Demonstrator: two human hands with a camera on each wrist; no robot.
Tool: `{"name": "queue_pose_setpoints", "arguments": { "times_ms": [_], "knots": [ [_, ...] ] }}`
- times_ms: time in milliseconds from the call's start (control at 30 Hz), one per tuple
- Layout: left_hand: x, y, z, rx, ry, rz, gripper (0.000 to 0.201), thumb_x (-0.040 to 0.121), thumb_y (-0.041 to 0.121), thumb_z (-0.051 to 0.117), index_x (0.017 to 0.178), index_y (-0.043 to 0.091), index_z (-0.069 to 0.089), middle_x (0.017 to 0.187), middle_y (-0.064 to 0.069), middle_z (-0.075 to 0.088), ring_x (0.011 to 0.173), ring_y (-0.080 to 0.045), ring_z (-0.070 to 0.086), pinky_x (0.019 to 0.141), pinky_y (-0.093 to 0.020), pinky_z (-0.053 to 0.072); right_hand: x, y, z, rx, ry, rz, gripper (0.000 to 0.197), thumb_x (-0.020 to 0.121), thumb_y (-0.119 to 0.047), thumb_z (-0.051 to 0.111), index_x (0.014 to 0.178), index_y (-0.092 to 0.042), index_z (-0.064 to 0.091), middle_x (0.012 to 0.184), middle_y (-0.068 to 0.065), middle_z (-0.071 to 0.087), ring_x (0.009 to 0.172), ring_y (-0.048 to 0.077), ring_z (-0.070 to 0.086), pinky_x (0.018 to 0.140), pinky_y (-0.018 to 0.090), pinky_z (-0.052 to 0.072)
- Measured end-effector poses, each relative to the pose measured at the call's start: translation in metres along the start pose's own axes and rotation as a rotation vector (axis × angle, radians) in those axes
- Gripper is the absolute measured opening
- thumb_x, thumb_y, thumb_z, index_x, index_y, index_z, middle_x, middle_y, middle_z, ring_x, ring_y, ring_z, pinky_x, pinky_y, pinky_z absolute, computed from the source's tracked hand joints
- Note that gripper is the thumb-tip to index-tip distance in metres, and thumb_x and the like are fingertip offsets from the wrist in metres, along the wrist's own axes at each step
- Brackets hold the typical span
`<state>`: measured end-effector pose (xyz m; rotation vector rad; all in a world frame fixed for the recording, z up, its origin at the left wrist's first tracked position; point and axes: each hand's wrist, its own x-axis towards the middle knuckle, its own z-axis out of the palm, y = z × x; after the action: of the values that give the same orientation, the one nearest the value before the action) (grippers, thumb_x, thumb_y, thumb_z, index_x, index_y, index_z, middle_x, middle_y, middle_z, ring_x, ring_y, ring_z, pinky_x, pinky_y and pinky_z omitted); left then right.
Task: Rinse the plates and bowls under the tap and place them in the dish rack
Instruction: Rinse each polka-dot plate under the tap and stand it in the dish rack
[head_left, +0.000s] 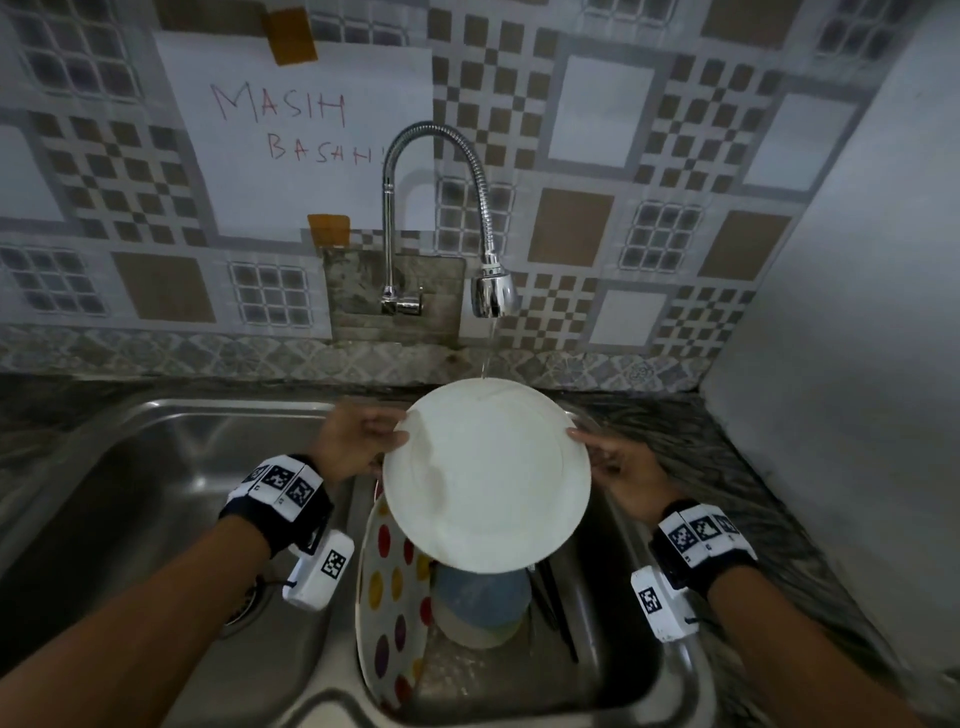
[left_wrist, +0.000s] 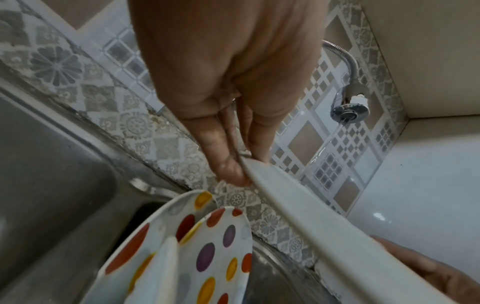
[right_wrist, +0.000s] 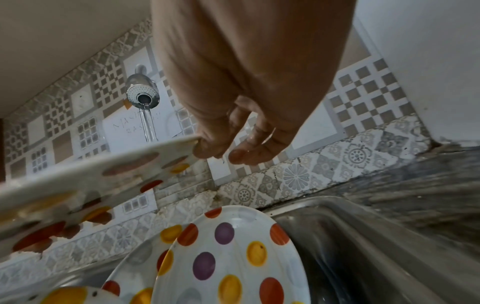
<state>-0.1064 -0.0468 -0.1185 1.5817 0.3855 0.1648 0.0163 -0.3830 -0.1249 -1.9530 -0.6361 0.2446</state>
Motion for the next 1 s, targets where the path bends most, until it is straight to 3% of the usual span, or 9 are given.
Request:
{"name": "queue_pose_setpoints", "arguments": {
  "times_ms": [133,233,300,400,500,600,800,933,1000],
  "knots": [
    [-0.009,-0.004,0.013,0.025,-0.023,0.016,0.029,0.082,-0.002,0.069,0.110,-0.003,0.065,0.094,-0.013,0.070,0.075,-0.010,0.071,0.060,-0.020,0.057,-0.005,0.011,-0.004,0.092,-0.002,0.044,0.038,0.088,-0.002,0.061,0.117,-0.028,0.064,0.118,-0.006,0.065,0.102,-0.005,0.062,0.092,0.012,0.047],
    [-0.023,-0.007,0.014,-0.017,-0.102,-0.005,0.043,0.073,0.033,0.077,0.112,0.016,0.070,0.106,-0.005,0.073,0.095,-0.016,0.070,0.079,-0.029,0.056,-0.007,0.015,-0.008,0.142,0.002,0.040,0.036,0.087,-0.001,0.062,0.122,-0.011,0.061,0.127,0.006,0.061,0.104,-0.006,0.061,0.089,0.007,0.044],
    [-0.036,-0.008,0.013,-0.059,-0.200,0.042,0.065,0.059,0.059,0.078,0.113,0.024,0.069,0.108,0.007,0.073,0.101,-0.011,0.068,0.083,-0.026,0.055,-0.011,0.012,-0.009,0.154,0.019,0.017,0.037,0.080,-0.023,0.073,0.116,-0.017,0.066,0.125,0.009,0.063,0.108,0.003,0.062,0.095,0.013,0.044],
    [-0.047,-0.013,0.012,-0.031,-0.296,0.176,0.078,0.054,0.065,0.078,0.118,0.022,0.065,0.119,0.016,0.067,0.111,-0.002,0.061,0.093,-0.022,0.051,-0.018,0.010,-0.008,0.195,0.085,0.004,0.062,0.059,-0.059,0.078,0.105,-0.020,0.069,0.113,0.001,0.069,0.107,0.011,0.064,0.097,0.020,0.046],
    [-0.048,-0.018,0.014,-0.007,-0.256,0.219,0.064,0.069,0.058,0.073,0.115,0.015,0.068,0.126,0.006,0.064,0.117,-0.007,0.058,0.101,-0.033,0.048,-0.022,0.002,-0.007,0.186,0.172,0.050,0.035,0.081,-0.029,0.070,0.105,-0.002,0.069,0.090,-0.010,0.074,0.085,-0.007,0.064,0.084,0.016,0.047],
    [-0.048,-0.020,0.019,-0.011,-0.280,0.242,0.055,0.069,0.060,0.073,0.114,0.030,0.070,0.118,-0.006,0.069,0.106,-0.021,0.066,0.093,-0.037,0.053,-0.027,0.001,-0.008,0.008,0.259,0.074,0.019,0.089,-0.026,0.061,0.091,-0.011,0.072,0.088,-0.002,0.071,0.073,-0.017,0.057,0.082,0.019,0.041],
    [-0.039,-0.020,0.020,0.330,-0.088,0.450,0.040,0.059,0.042,0.086,0.088,0.017,0.076,0.095,-0.005,0.074,0.084,-0.003,0.067,0.075,-0.013,0.053,-0.043,-0.004,0.000,-0.099,0.312,0.002,0.017,0.090,-0.017,0.062,0.077,-0.019,0.072,0.090,0.010,0.067,0.092,0.027,0.060,0.089,0.034,0.045],
    [-0.032,-0.015,0.023,0.311,-0.033,0.364,0.043,0.073,0.067,0.057,0.088,0.029,0.069,0.084,-0.001,0.074,0.081,-0.012,0.069,0.071,-0.017,0.054,-0.064,-0.019,0.011,0.016,0.361,0.018,0.016,0.091,-0.011,0.060,0.104,-0.007,0.069,0.101,0.007,0.071,0.095,0.019,0.064,0.080,0.019,0.051],
    [-0.026,-0.018,0.022,0.377,-0.045,0.354,0.017,0.090,0.044,0.057,0.098,0.032,0.067,0.089,-0.004,0.074,0.083,-0.022,0.069,0.075,-0.032,0.056,-0.071,-0.023,0.015,0.058,0.387,-0.004,0.023,0.090,-0.006,0.061,0.112,-0.008,0.066,0.102,0.007,0.071,0.095,0.015,0.066,0.081,0.025,0.051]
  ]
}}
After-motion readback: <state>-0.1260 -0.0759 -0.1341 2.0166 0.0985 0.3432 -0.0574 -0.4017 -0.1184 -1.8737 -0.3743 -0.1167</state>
